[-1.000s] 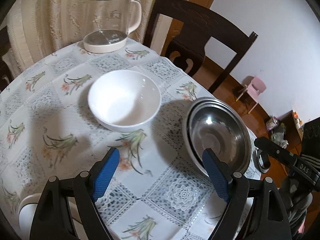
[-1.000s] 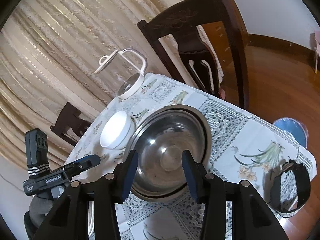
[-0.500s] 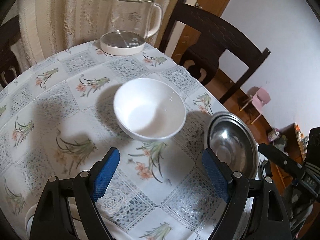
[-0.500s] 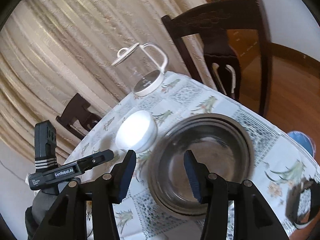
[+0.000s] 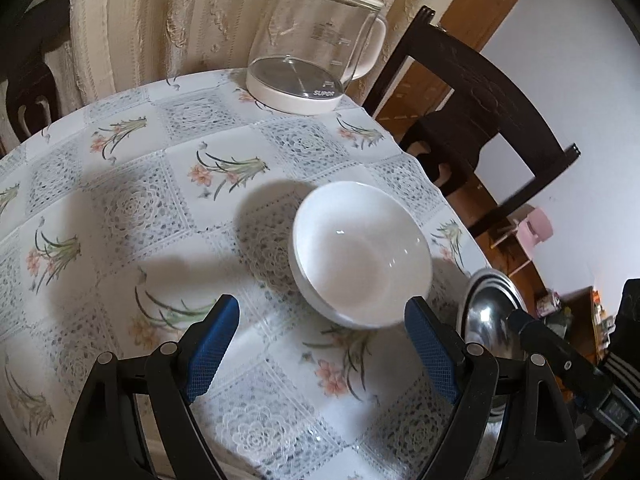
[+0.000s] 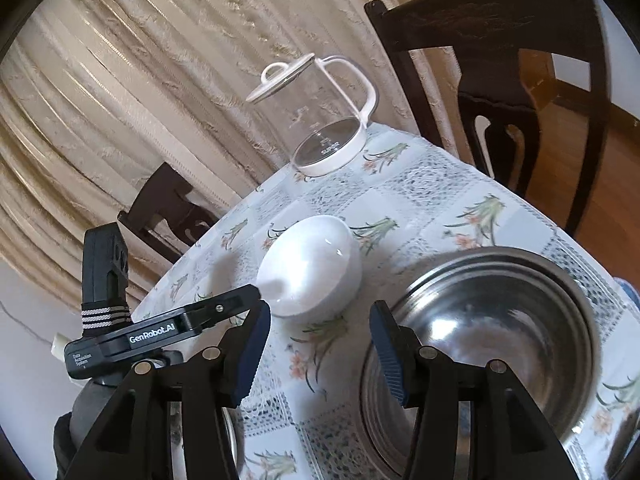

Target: Organize plates and bowls

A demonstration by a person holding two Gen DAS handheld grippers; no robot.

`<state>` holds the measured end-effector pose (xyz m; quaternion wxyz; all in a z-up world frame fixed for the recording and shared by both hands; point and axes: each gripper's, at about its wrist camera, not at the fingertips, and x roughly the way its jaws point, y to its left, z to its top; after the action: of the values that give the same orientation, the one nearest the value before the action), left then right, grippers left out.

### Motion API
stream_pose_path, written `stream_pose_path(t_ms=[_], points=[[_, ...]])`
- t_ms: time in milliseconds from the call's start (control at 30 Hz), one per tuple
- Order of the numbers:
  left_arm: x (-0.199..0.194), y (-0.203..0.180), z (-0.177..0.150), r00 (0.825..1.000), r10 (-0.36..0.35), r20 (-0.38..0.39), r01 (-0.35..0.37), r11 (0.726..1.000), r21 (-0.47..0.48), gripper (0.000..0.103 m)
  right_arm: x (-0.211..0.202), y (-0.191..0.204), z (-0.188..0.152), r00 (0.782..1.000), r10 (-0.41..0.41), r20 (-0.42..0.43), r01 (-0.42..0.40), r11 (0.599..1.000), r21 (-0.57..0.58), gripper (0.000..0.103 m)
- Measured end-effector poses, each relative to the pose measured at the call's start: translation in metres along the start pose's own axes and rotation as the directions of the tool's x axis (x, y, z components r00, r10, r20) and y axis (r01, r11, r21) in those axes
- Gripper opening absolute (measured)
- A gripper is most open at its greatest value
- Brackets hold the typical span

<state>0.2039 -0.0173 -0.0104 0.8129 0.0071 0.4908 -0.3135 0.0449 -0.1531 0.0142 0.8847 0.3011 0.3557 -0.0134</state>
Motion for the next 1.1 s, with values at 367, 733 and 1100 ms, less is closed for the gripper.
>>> stream_pose_path(t_ms=[367, 733, 1100], points=[[0.029, 0.016, 0.018, 0.999, 0.000, -0.039, -0.002, 0.999, -0.053, 0.085, 0.036, 0.004, 0.019, 0.998, -0.044, -0.055, 0.044, 0.999, -0.002, 0.055], [0.058, 0.035, 0.026, 0.995, -0.039, -0.095, 0.029, 0.993, -0.114, 0.068, 0.067, 0.006, 0.029, 0.989, -0.061, -0.132, 0.064, 0.998, 0.017, 0.051], [0.068, 0.029, 0.026, 0.991, -0.044, -0.123, 0.037, 0.998, -0.054, 0.047, 0.086, 0.004, 0.032, 0.976, -0.126, -0.180, 0.127, 0.992, -0.006, 0.046]])
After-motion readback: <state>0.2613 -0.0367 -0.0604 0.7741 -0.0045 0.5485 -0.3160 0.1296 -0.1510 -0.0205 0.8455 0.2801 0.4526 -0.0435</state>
